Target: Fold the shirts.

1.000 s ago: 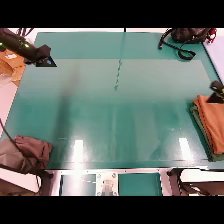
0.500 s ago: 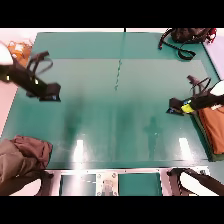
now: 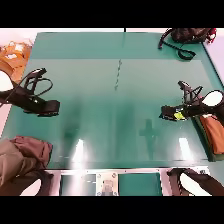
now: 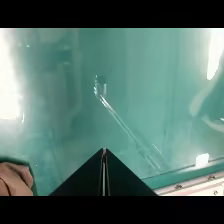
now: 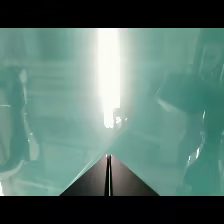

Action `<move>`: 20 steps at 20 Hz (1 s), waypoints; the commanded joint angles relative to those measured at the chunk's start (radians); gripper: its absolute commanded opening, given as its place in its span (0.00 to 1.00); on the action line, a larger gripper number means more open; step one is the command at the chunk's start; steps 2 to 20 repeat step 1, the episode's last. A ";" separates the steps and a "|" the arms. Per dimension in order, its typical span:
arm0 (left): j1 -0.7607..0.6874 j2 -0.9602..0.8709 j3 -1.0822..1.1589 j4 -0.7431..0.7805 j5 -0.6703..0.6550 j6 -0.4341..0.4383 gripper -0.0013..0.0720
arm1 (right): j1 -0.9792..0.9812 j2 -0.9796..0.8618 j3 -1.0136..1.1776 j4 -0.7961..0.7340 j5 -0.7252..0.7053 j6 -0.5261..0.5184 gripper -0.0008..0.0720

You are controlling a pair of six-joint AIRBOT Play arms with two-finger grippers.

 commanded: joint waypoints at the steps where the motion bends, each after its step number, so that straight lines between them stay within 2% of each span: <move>1: -0.002 0.008 -0.009 0.004 0.011 -0.003 0.05 | 0.003 0.003 -0.005 0.003 -0.003 -0.004 0.03; 20: -0.002 0.008 -0.009 0.004 0.011 -0.003 0.05 | 0.003 0.003 -0.005 0.003 -0.003 -0.004 0.03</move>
